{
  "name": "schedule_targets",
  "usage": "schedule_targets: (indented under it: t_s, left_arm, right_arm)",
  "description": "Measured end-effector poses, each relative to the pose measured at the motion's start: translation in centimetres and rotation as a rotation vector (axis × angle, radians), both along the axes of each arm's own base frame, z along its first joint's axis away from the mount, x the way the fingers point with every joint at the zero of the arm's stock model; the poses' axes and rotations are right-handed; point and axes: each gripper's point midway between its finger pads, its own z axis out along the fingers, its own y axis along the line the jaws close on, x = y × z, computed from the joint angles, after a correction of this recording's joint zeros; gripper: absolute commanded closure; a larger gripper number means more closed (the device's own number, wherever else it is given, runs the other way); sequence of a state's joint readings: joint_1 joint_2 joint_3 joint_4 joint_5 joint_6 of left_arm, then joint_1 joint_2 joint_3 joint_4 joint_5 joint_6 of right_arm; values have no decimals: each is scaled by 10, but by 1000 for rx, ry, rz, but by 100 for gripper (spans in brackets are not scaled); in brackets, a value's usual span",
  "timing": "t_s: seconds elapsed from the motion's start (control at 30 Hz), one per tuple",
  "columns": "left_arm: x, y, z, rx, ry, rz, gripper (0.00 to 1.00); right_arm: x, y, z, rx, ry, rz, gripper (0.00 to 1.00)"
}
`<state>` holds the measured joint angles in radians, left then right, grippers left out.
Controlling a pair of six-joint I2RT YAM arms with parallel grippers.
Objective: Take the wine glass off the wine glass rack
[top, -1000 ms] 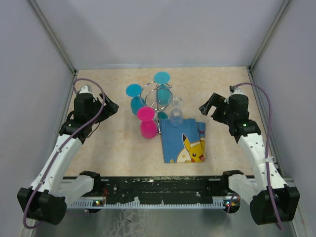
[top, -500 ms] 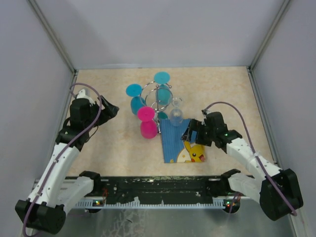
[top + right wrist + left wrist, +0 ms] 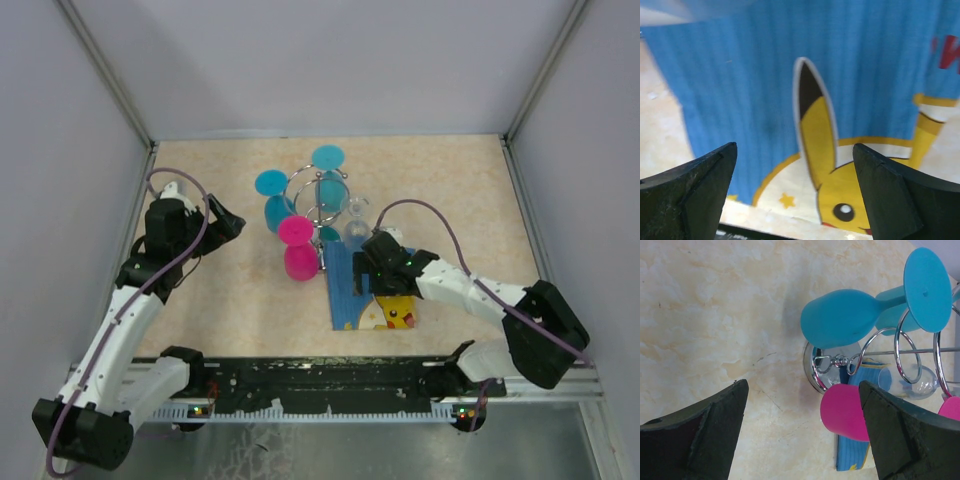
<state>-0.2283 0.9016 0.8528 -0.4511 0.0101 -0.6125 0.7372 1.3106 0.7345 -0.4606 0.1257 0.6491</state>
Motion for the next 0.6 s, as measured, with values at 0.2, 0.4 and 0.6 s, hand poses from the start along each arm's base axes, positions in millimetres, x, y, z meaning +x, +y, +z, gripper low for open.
schedule_targets:
  t_s: [0.2, 0.4, 0.6]
  left_arm:
    - [-1, 1, 0, 7, -1, -1, 2]
    - [-1, 1, 0, 6, -2, -2, 2]
    - [-1, 0, 0, 6, 0, -4, 2]
  right_arm:
    - [1, -35, -23, -179, 26, -103, 1]
    - [5, -55, -30, -237, 42, -164, 1]
    - [29, -100, -32, -221, 80, -363, 1]
